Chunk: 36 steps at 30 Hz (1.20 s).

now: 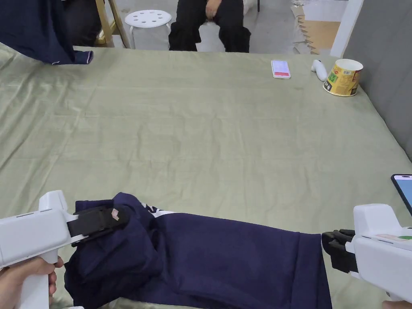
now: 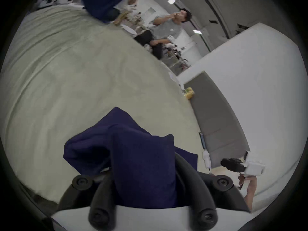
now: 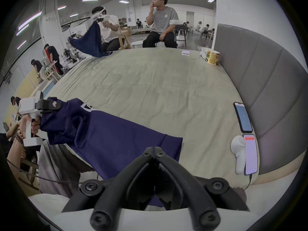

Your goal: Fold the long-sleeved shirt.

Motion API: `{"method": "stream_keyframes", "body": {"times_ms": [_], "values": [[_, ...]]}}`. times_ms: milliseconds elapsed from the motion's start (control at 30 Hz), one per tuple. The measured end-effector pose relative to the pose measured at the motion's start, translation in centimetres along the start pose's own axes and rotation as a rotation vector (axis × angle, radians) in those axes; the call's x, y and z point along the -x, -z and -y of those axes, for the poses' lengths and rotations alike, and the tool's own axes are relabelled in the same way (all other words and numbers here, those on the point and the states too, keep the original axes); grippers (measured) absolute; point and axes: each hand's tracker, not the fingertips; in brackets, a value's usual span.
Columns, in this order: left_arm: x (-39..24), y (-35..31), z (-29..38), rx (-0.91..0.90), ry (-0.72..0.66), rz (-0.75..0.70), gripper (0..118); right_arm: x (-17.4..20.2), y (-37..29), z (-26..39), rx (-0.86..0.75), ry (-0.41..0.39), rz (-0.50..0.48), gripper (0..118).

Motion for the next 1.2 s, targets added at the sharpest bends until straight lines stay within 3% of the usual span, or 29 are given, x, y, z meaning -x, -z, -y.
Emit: {"method": "stream_keyframes", "body": {"times_ms": [167, 367, 567, 633, 700, 767, 800, 867, 933, 1100, 1200], "values": [[-7.9, 3.0, 1.2, 0.051, 0.096, 0.067, 21, -1.0, -0.5, 0.6, -0.010, 0.029, 0.014, 0], [-15.6, 12.0, 6.3, 0.215, 0.160, 0.055, 20, -2.7, -1.9, 2.0, -0.031, 0.075, 0.039, 0], [-17.7, 23.2, 14.8, 0.411, 0.208, -0.022, 21, -5.7, -4.0, 4.2, -0.037, 0.151, 0.092, 0], [-17.0, 25.4, 16.3, 0.430, 0.110, -0.001, 37, -6.8, -4.8, 5.0, -0.038, 0.176, 0.121, 0], [-16.8, 26.3, 17.4, 0.436, 0.008, 0.119, 77, -7.7, -5.3, 5.7, -0.032, 0.192, 0.140, 0], [-18.1, 26.5, 18.1, 0.418, 0.038, 0.159, 99, -8.5, -5.5, 6.3, -0.025, 0.207, 0.157, 0], [-19.3, 26.5, 18.3, 0.437, 0.112, 0.125, 103, -8.8, -5.6, 6.5, -0.021, 0.213, 0.162, 0], [-20.6, 26.7, 18.3, 0.500, 0.194, 0.097, 103, -9.1, -5.5, 6.9, -0.016, 0.225, 0.169, 0], [-20.7, 26.2, 17.5, 0.523, 0.183, 0.106, 103, -9.2, -5.5, 7.0, -0.015, 0.233, 0.168, 0], [-19.5, 21.5, 11.7, 0.401, -0.028, 0.259, 99, -8.9, -5.4, 7.0, -0.024, 0.236, 0.154, 0], [-18.5, 16.5, 7.8, 0.266, -0.032, 0.309, 82, -8.5, -5.0, 6.7, -0.024, 0.229, 0.141, 0]]}}
